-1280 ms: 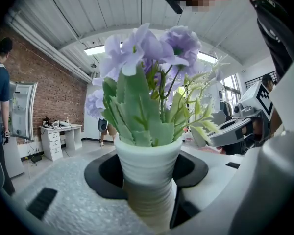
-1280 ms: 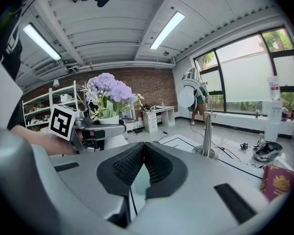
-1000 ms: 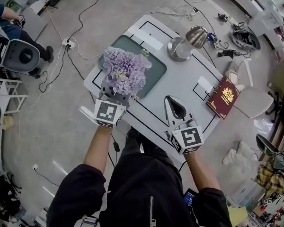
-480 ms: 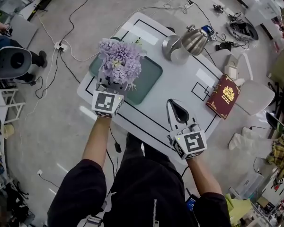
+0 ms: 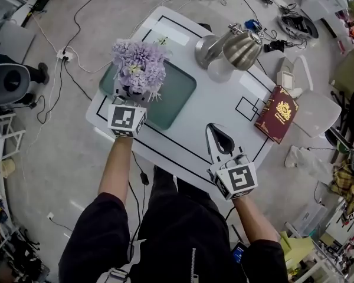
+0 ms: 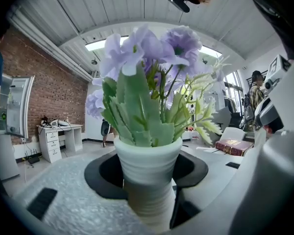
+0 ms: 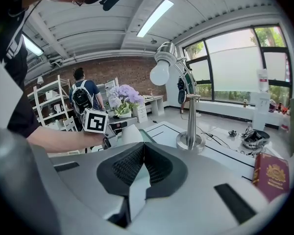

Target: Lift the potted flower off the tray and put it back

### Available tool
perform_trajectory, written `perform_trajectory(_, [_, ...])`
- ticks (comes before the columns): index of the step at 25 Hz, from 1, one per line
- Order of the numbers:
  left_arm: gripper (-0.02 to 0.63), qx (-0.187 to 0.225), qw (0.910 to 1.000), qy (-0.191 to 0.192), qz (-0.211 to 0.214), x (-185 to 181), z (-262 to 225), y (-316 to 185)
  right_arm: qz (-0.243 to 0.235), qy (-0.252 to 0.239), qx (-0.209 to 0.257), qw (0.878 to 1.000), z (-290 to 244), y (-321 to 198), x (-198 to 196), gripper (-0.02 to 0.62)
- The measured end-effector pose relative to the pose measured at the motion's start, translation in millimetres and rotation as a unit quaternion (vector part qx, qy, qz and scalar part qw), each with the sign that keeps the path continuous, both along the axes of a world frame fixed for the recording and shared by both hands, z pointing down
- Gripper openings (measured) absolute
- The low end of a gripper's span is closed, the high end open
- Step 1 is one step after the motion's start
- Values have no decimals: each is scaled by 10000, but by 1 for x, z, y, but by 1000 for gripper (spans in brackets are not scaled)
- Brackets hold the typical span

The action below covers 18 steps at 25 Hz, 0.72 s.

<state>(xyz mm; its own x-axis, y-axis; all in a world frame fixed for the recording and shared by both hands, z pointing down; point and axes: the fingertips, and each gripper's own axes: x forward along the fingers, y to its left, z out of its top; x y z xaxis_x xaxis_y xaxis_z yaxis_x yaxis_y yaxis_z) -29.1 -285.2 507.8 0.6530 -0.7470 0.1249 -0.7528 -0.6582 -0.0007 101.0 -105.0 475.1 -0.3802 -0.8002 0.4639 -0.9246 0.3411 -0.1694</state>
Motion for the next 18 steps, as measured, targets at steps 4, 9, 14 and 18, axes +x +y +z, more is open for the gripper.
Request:
perform_trajectory(4, [232, -7, 9999, 49, -107, -2, 10, -5, 43, 44, -79, 10000, 7, 3, 5, 8])
perform_trajectory(9, [232, 93, 9999, 65, -70, 3, 13, -6, 37, 87, -131, 9999, 12, 5, 8, 8])
perform_trajectory(14, [233, 4, 10000, 3, 82, 8, 15, -7, 15, 76, -134, 9999, 13, 6, 5, 8])
perform_trajectory(18, [261, -40, 9999, -1, 164, 7, 17, -2, 1, 73, -113, 9999, 10, 8, 1, 8])
